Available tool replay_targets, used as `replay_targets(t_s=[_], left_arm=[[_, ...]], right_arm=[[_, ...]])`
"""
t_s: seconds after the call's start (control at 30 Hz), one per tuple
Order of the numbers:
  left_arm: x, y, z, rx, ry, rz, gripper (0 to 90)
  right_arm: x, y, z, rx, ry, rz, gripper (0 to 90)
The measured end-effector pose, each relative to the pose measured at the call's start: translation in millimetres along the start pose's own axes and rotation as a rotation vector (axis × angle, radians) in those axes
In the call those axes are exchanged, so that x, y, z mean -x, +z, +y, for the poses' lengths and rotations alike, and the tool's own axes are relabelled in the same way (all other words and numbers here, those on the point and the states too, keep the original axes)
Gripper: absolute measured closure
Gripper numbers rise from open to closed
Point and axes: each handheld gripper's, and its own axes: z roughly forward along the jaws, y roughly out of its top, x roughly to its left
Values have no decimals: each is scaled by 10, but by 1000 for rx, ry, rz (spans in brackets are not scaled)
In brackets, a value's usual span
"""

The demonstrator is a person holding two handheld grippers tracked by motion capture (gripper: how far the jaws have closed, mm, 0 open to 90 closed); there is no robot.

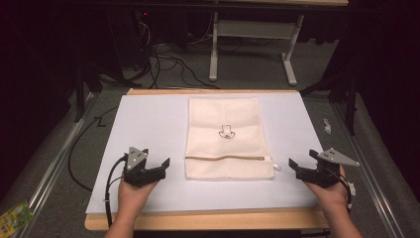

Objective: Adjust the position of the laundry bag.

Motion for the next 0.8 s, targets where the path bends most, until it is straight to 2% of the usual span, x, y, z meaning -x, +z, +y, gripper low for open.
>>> replay_targets(t_s=[0.03,0.07,0.13,0.17,0.2,0.27,0.33,0.37,0.4,0.43,0.47,0.57,0.67,0.7,0.77,0.8], left_arm=[[78,77,7,-17,-2,-6,163],[78,77,7,-17,-2,-6,175],[218,203,5,-45,-13,-44,226],[218,203,5,-45,-13,-44,268],[314,297,-5,-76,-3,-62,296],[402,390,-19,-109,10,-91,348],[449,436,-28,-123,25,-93,384],[501,484,-38,-141,46,-88,395],[526,511,-45,-149,52,-87,395],[573,572,-68,-176,62,-84,410],[591,593,-78,-189,66,-86,413],[638,637,-97,-217,81,-81,427],[634,646,-104,-221,78,-77,458],[615,650,-113,-227,59,-83,502],[616,642,-125,-222,57,-71,566],[616,642,-125,-222,57,-71,633]], right_arm=[[-21,22,-1,-7,4,11,151],[-21,22,-1,-7,4,11,151],[-93,110,1,-32,5,45,181],[-121,135,1,-37,-1,51,206],[-153,155,-1,-49,-7,57,235],[-210,202,-6,-64,-24,66,296],[-240,227,-10,-78,-22,77,326],[-309,306,-32,-109,-39,93,391],[-309,306,-32,-109,-39,93,391],[-367,369,-58,-132,-59,84,436],[-375,393,-65,-139,-67,82,451],[-396,469,-91,-171,-48,84,484],[-392,504,-109,-190,-47,82,498],[-384,526,-129,-206,-40,81,521],[-385,534,-138,-214,-44,89,558],[-385,534,-138,-214,-44,89,558]])
